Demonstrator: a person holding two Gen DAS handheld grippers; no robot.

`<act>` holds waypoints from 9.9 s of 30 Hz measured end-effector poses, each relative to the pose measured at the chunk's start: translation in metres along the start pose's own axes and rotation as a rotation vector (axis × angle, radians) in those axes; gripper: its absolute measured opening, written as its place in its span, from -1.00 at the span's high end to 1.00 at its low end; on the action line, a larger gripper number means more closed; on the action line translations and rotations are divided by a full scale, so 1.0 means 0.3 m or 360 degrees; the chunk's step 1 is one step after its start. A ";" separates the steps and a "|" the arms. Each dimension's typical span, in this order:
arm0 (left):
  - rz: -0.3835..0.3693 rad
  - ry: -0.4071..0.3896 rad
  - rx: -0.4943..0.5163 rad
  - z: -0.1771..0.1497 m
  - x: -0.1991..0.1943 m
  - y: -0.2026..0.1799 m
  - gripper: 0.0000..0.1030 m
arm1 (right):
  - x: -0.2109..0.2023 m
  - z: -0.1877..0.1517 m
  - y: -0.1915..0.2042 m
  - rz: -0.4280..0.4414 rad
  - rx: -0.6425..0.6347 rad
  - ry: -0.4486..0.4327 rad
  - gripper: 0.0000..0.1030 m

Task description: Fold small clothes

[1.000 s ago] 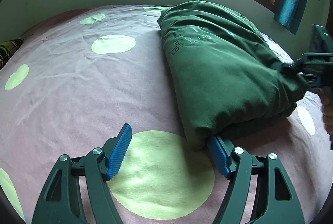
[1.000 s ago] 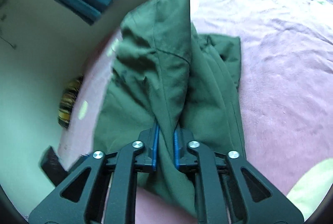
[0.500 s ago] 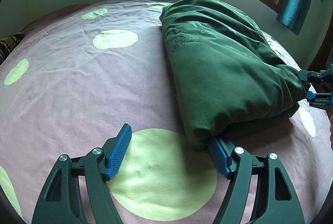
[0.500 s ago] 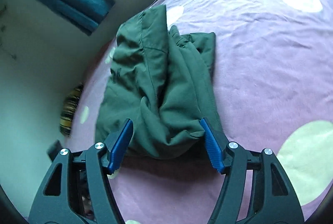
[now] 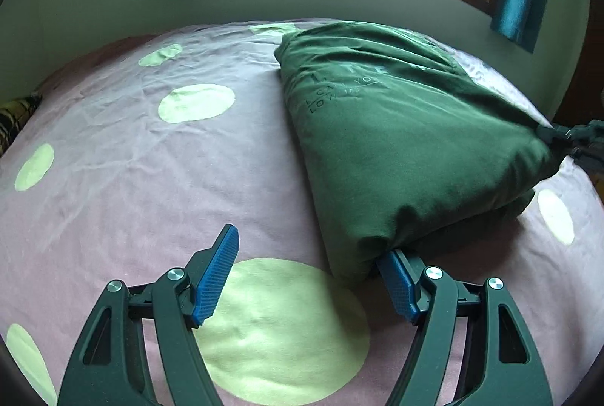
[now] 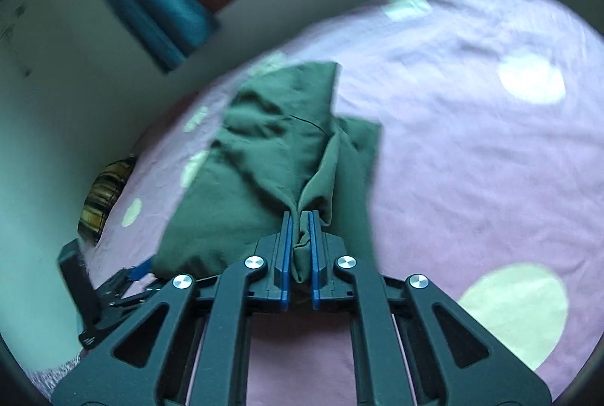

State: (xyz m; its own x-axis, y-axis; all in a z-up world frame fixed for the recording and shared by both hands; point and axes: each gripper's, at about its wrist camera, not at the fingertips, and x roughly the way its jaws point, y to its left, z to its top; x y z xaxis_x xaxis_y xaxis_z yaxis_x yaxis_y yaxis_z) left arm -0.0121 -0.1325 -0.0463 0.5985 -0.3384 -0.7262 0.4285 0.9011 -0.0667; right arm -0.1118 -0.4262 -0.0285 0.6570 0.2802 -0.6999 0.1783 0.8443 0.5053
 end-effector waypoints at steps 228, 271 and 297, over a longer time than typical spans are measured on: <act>-0.0865 0.0191 -0.0160 0.289 0.263 0.141 0.01 | 0.163 0.056 -0.055 0.0414 -0.0027 0.0018 0.65; -0.0745 0.0253 -0.0411 0.187 0.186 0.490 -0.39 | 0.427 0.028 0.103 0.0548 0.0167 0.0277 -0.14; -0.0601 0.0283 -0.0336 0.155 0.114 0.456 -0.05 | 0.410 -0.062 0.101 0.0698 0.0258 0.0303 0.56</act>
State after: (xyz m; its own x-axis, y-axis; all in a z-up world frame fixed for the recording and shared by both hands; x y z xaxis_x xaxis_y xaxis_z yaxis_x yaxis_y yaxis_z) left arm 0.0983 -0.0334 -0.0484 0.2936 -0.6182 -0.7291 0.4359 0.7654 -0.4734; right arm -0.0393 -0.3575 -0.1087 0.5528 0.6838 -0.4764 0.0369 0.5510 0.8337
